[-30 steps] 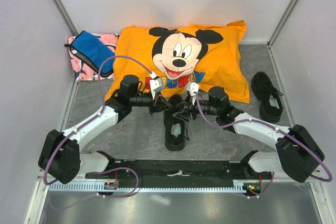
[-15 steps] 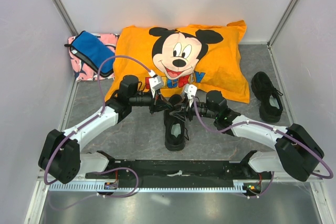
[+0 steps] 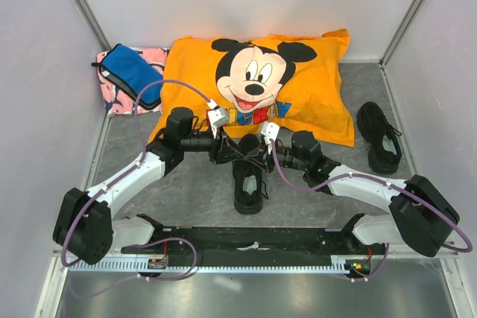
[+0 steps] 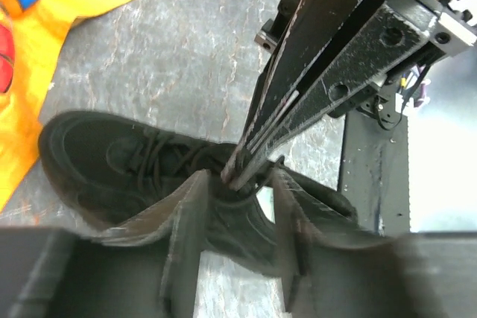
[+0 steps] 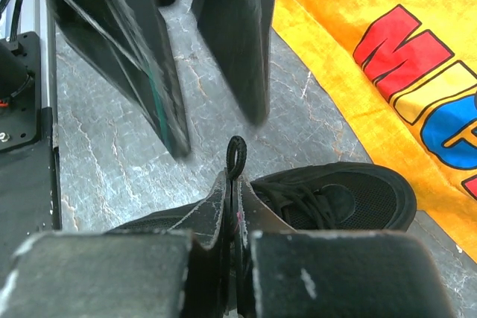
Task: Tie the shoes
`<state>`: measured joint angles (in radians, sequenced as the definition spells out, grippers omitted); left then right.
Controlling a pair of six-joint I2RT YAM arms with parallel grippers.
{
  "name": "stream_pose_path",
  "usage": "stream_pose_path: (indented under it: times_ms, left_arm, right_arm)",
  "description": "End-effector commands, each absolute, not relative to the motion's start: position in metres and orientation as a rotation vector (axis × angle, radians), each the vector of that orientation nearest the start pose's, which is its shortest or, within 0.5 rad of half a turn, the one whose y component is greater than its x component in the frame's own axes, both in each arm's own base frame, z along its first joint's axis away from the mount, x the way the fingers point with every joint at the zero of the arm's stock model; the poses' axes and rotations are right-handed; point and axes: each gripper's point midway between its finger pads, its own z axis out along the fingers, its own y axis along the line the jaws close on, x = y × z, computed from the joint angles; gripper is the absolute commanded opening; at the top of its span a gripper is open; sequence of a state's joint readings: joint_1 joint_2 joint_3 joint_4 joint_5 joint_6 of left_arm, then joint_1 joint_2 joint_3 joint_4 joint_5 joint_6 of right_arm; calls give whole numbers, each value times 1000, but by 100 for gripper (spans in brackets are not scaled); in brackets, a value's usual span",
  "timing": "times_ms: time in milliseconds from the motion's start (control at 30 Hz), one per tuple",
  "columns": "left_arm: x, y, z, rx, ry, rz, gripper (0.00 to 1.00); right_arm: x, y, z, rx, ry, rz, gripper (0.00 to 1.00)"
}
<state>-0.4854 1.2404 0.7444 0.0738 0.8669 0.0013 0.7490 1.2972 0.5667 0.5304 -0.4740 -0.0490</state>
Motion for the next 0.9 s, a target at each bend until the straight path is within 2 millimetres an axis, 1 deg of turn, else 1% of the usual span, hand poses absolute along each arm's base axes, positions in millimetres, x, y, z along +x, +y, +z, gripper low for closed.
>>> stream_pose_path:
  times_ms: [0,33,67,100,133,167,200,233,267,333,367,400,433,467,500,533,567,633,667,733,767,867]
  left_arm:
    - [230,-247,203,1199,1554,-1009,57]
    - [226,-244,208,1266,1490,-991,59]
    - [230,-240,220,1318,1417,-938,60]
    - [221,-233,211,1459,1347,-876,60]
    - [215,-232,213,1534,1272,-863,60]
    - [212,-230,221,1603,1193,-822,60]
    - [206,-227,216,1704,1089,-769,59]
    - [203,-226,216,1741,1036,-756,59]
    - [206,-228,223,1795,911,-686,58]
    - [202,-229,222,1834,846,-685,56]
    - [203,-232,227,1862,768,-645,55]
    - [203,-233,226,1885,741,-626,53]
    - [198,-232,222,1915,741,-643,52]
    - [195,-238,225,1954,677,-636,51]
    - [193,-239,222,1991,671,-635,50]
    - [189,-240,219,2025,656,-647,50]
    - [181,-242,216,2064,650,-693,50]
    - [180,-245,216,2072,667,-715,49]
    - [178,-248,214,2093,642,-713,50]
    - [176,-249,204,2135,606,-685,50]
    - [179,-250,204,2141,581,-646,50]
    - [180,-253,201,2162,548,-614,50]
  right_arm:
    - [223,329,171,-1108,1423,945,0]
    - [220,329,170,-1125,1423,954,0]
    - [219,330,171,-1141,1413,959,0]
    - [217,332,170,-1160,1406,969,0]
    - [212,333,168,-1196,1396,986,0]
    - [210,335,170,-1212,1379,996,0]
    - [207,336,171,-1233,1369,1008,0]
    - [202,337,167,-1276,1359,1028,0]
    - [201,339,169,-1290,1352,1036,0]
    - [195,340,164,-1335,1356,1064,0]
    - [197,342,166,-1353,1344,1059,0]
    - [195,340,162,-1370,1366,1067,0]
    - [195,341,160,-1380,1372,1069,0]
    - [196,342,162,-1389,1364,1068,0]
    - [196,342,160,-1396,1375,1070,0]
    - [196,343,161,-1399,1372,1067,0]
    - [198,344,163,-1397,1374,1064,0]
    - [199,345,163,-1401,1376,1065,0]
    - [200,346,163,-1404,1375,1067,0]
    - [199,347,165,-1410,1368,1079,0]
    - [197,347,165,-1418,1363,1088,0]
    - [196,348,166,-1429,1360,1098,0]
